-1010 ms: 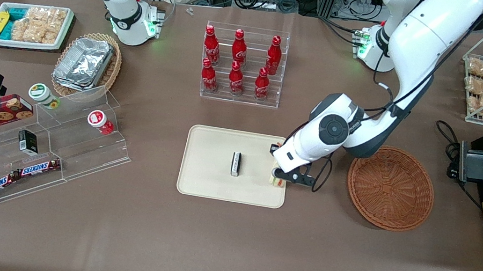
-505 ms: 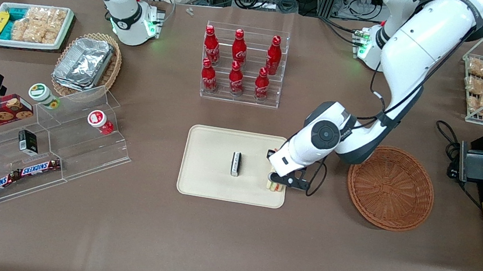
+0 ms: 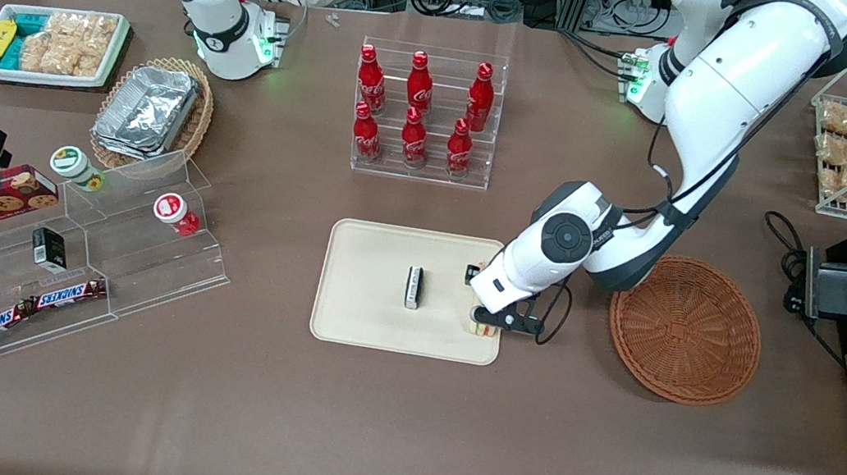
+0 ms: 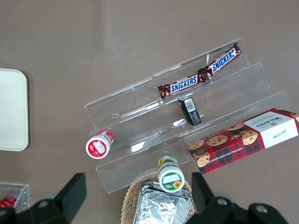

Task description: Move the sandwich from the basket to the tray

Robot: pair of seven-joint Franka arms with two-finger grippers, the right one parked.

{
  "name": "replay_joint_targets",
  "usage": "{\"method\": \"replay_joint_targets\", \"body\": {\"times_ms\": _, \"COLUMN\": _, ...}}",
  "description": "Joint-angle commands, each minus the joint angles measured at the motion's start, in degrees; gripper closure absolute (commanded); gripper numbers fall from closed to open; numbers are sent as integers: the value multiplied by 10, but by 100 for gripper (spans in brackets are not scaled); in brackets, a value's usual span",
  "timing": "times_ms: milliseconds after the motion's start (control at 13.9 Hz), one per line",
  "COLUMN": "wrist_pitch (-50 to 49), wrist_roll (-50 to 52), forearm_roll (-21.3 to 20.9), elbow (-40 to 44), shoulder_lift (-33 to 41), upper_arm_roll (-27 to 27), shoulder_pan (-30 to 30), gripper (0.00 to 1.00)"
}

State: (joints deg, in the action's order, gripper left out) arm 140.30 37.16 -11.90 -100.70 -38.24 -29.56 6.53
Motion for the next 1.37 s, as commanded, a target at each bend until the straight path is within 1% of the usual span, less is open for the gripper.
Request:
{"method": "replay_joint_targets", "body": {"times_ms": 0, "wrist_pitch": -22, "wrist_roll": 53, "forearm_roll": -2, "elbow": 0, "shoulder_lift": 66, "upper_arm_roll": 6, "shoulder_pan": 2, "gripper": 1}}
{"method": "replay_joint_targets", "body": {"times_ms": 216, "wrist_pitch": -112, "wrist_roll": 48, "forearm_roll": 3, "elbow": 3, "shoulder_lift": 144, "upper_arm_roll": 0, "shoulder_pan": -50, "gripper": 1}}
{"method": "replay_joint_targets", "body": {"times_ms": 361, "wrist_pitch": -157, "wrist_roll": 39, "forearm_roll": 29, "elbow": 3, "shoulder_lift": 199, "upper_arm_roll": 1, "shoulder_pan": -77, "gripper": 1}}
{"method": "replay_joint_targets", "body": {"times_ms": 433, "wrist_pitch": -192, "wrist_roll": 14, "forearm_roll": 42, "elbow": 5, "shoulder_lift": 222, "upper_arm_roll": 0, "shoulder_pan": -99, "gripper": 1}}
{"method": "replay_joint_targets", "body": {"times_ms": 577, "wrist_pitch": -280, "wrist_roll": -67, "forearm_roll": 103, "elbow": 43, "shoulder_lift": 260, "upper_arm_roll": 5, "shoulder_pan": -128, "gripper": 1}}
{"method": "replay_joint_targets", "body": {"times_ms": 649, "wrist_pitch": -339, "wrist_roll": -104, "forearm_roll": 115, "elbow": 67, "shoulder_lift": 272, "upper_arm_roll": 5, "shoulder_pan": -150, "gripper": 1}}
{"method": "replay_joint_targets", "body": {"times_ms": 722, "wrist_pitch": -404, "wrist_roll": -134, "forearm_roll": 118, "elbow": 99, "shoulder_lift": 277, "upper_arm_roll": 9, "shoulder_pan": -161, "gripper": 1}}
{"method": "replay_joint_targets", "body": {"times_ms": 794, "wrist_pitch": -469, "wrist_roll": -154, "forearm_roll": 120, "elbow": 132, "shoulder_lift": 281, "upper_arm_roll": 44, "shoulder_pan": -154, "gripper": 1}}
{"method": "replay_joint_targets", "body": {"times_ms": 866, "wrist_pitch": -515, "wrist_roll": -176, "forearm_roll": 122, "elbow": 153, "shoulder_lift": 292, "upper_arm_roll": 87, "shoulder_pan": -133, "gripper": 1}}
{"method": "replay_joint_targets", "body": {"times_ms": 1010, "wrist_pitch": -552, "wrist_roll": -232, "forearm_roll": 146, "elbow": 149, "shoulder_lift": 343, "upper_arm_roll": 175, "shoulder_pan": -103, "gripper": 1}}
{"method": "replay_joint_targets", "body": {"times_ms": 1082, "wrist_pitch": -579, "wrist_roll": -264, "forearm_roll": 153, "elbow": 143, "shoulder_lift": 365, "upper_arm_roll": 207, "shoulder_pan": -92, "gripper": 1}}
{"method": "replay_joint_targets", "body": {"times_ms": 1227, "wrist_pitch": -609, "wrist_roll": -296, "forearm_roll": 149, "elbow": 137, "shoulder_lift": 399, "upper_arm_roll": 278, "shoulder_pan": -58, "gripper": 1}}
{"method": "replay_joint_targets", "body": {"times_ms": 1299, "wrist_pitch": -609, "wrist_roll": -296, "forearm_roll": 146, "elbow": 135, "shoulder_lift": 403, "upper_arm_roll": 297, "shoulder_pan": -46, "gripper": 1}}
